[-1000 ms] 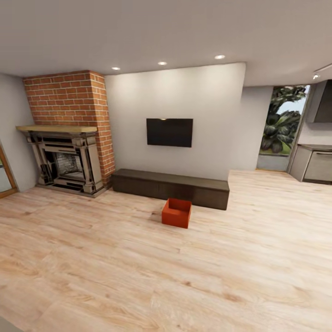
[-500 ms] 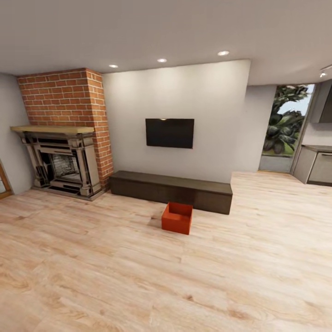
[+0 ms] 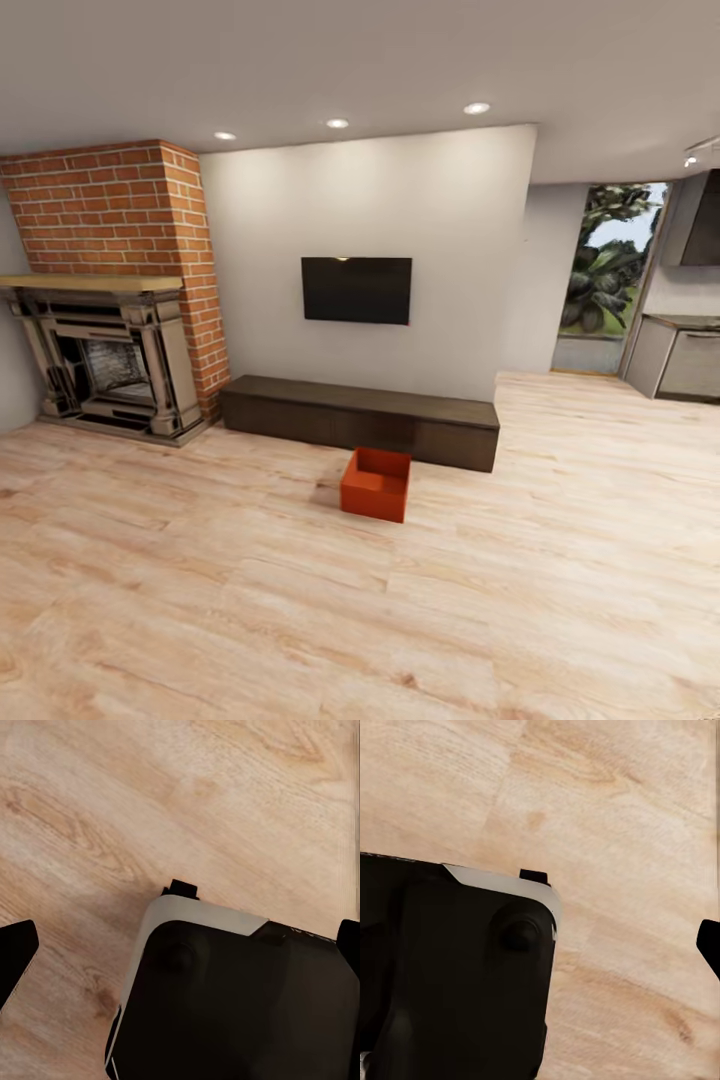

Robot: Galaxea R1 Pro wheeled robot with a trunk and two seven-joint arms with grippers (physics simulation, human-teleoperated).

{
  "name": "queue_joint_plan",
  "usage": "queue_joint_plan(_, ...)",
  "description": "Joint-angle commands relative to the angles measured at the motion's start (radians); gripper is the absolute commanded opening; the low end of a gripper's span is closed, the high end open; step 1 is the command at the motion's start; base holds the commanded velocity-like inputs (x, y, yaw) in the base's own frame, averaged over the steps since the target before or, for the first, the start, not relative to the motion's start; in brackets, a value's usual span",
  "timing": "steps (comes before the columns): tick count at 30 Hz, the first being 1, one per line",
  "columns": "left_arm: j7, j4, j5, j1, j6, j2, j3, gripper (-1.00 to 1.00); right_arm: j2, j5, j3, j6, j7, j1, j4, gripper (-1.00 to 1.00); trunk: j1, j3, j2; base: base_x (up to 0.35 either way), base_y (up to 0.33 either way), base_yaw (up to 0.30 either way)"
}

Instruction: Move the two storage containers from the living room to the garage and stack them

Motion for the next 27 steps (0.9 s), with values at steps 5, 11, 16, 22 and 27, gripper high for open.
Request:
queue_joint_plan(5,0.002,0.000,0.004,0.000,0.000,0.000,0.001,1.00,0.000,0.010,-0.002,-0.004,-0.006,-0.001,0.003,1.00,0.001,-0.001,-0.001,0.322,0.133,-0.238)
queue_joint_plan(11,0.002,0.000,0.004,0.000,0.001,0.000,0.001,1.00,-0.001,0.010,-0.001,-0.004,-0.007,-0.001,0.003,1.00,0.001,-0.001,-0.001,0.316,0.179,-0.188)
queue_joint_plan(16,0.002,0.000,0.004,0.000,0.001,0.000,0.001,1.00,-0.007,0.010,0.001,-0.003,0.001,-0.001,0.003,1.00,0.001,-0.001,-0.001,0.308,0.194,-0.024)
queue_joint_plan(22,0.002,0.000,0.004,0.000,0.001,0.000,0.001,1.00,-0.009,0.011,0.003,-0.001,0.003,-0.001,0.003,1.00,0.001,-0.001,-0.001,0.307,0.203,-0.002)
queue_joint_plan(27,0.002,0.000,0.004,0.000,0.001,0.000,0.001,1.00,-0.009,0.010,0.002,-0.002,0.001,-0.001,0.003,1.00,0.001,-0.001,-0.001,0.306,0.205,0.000)
